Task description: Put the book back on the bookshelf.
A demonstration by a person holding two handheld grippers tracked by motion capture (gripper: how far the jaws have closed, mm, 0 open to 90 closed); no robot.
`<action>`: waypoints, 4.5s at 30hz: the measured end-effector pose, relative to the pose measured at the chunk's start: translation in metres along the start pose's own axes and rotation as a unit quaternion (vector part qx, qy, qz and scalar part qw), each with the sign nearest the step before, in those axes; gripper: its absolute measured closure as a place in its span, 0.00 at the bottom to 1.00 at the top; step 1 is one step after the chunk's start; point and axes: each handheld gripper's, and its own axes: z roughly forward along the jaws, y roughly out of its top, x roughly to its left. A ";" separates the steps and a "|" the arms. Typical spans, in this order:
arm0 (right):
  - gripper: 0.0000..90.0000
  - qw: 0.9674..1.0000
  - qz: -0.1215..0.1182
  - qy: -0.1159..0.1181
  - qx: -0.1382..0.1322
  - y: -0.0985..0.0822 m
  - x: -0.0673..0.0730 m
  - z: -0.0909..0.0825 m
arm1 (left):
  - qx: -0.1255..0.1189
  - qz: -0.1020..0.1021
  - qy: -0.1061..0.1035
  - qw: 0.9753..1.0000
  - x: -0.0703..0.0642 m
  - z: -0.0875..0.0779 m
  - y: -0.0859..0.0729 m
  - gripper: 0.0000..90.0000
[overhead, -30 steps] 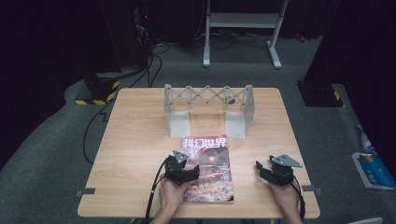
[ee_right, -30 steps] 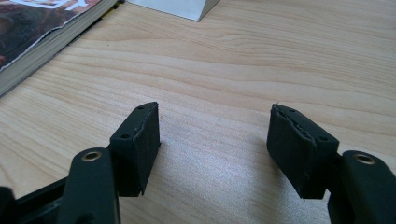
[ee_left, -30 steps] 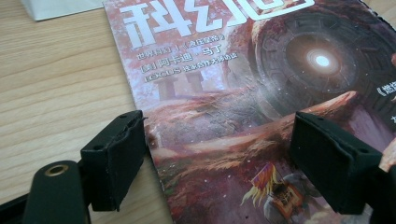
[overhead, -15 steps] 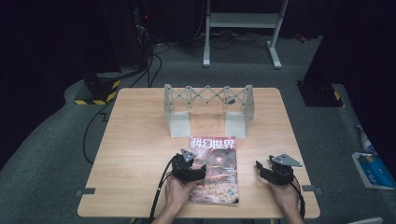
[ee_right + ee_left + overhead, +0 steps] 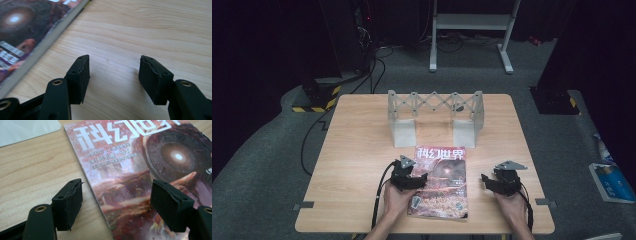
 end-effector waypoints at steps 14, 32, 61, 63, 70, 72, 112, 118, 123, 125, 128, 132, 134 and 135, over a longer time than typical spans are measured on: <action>0.41 0.998 0.013 0.054 0.025 0.026 0.022 0.008 | -0.036 0.022 0.002 0.999 0.011 0.007 -0.003 0.30; 0.55 0.987 0.059 0.059 0.141 0.084 0.037 0.047 | -0.041 0.030 0.001 0.999 0.007 0.008 -0.005 0.27; 0.51 0.978 0.069 0.056 0.190 0.109 0.045 0.069 | -0.045 0.037 -0.007 0.998 0.004 0.010 -0.005 0.28; 0.51 0.978 0.064 0.055 0.190 0.109 0.046 0.069 | -0.044 0.038 -0.009 0.998 0.003 0.010 -0.005 0.28; 0.52 0.981 0.066 0.062 0.172 0.106 0.049 0.069 | -0.043 0.043 -0.012 0.998 0.003 0.010 -0.005 0.28; 0.54 0.981 0.071 0.070 0.164 0.106 0.047 0.067 | -0.043 0.043 -0.011 0.998 0.003 0.010 -0.005 0.28; 0.54 0.976 0.053 0.152 0.145 0.101 0.055 0.056 | -0.044 0.044 -0.009 0.998 0.003 0.010 -0.005 0.28; 0.55 0.976 0.051 0.157 0.145 0.103 0.056 0.056 | -0.044 0.043 -0.008 0.998 0.002 0.010 -0.005 0.28; 0.55 0.977 0.033 0.152 0.143 0.104 0.066 0.058 | -0.044 0.044 -0.008 0.998 0.002 0.010 -0.005 0.28; 0.57 0.976 0.036 0.163 0.140 0.105 0.064 0.057 | -0.044 0.044 -0.008 0.998 0.002 0.010 -0.005 0.28; 0.60 0.974 0.038 0.167 0.145 0.106 0.064 0.059 | -0.044 0.043 -0.008 0.998 0.002 0.010 -0.005 0.28; 0.64 0.973 0.017 0.169 0.154 0.106 0.074 0.064 | -0.044 0.043 -0.009 0.998 0.003 0.010 -0.005 0.27; 0.67 0.972 0.008 0.169 0.162 0.105 0.079 0.067 | -0.044 0.043 -0.008 0.998 0.003 0.010 -0.005 0.27; 0.68 0.972 0.001 0.165 0.164 0.104 0.080 0.068 | -0.044 0.043 -0.009 0.998 0.003 0.010 -0.005 0.27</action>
